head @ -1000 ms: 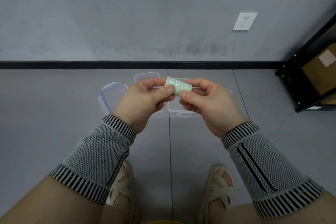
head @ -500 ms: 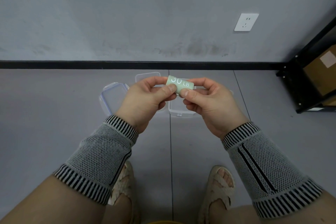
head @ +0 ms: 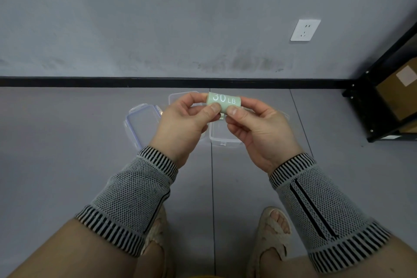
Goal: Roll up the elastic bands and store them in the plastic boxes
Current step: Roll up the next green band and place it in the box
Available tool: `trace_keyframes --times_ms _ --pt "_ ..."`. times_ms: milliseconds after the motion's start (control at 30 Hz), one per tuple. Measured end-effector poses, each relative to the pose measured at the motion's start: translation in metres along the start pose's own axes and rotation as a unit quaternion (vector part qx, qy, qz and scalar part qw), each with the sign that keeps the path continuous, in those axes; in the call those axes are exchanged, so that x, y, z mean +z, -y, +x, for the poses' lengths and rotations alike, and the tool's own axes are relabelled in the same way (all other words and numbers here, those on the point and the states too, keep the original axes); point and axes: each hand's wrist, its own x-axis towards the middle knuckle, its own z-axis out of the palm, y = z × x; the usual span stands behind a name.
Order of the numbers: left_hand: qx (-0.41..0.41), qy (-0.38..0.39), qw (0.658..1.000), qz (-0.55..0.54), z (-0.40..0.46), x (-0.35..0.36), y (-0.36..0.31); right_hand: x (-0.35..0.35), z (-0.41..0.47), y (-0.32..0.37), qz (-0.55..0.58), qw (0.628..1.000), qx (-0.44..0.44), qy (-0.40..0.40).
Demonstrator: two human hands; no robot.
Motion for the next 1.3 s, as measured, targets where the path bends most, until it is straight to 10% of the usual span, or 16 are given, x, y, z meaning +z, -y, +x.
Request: trace_keyframes --times_ms 567,900,1300 --pt "-0.023 -0.078 0.996 0.02 0.015 -0.006 -0.006 -0.017 0.013 0.024 0.043 0.989 -0.02 -0.14" --pt "-0.013 0.003 0.972 0.233 0.124 -0.008 0.082 -0.045 0.116 -0.047 -0.016 0.987 0.055 -0.148" --pt "0.003 0.103 0.788 0.607 0.274 -0.045 0.27 -0.118 0.295 -0.214 -0.035 0.956 0.167 -0.24"
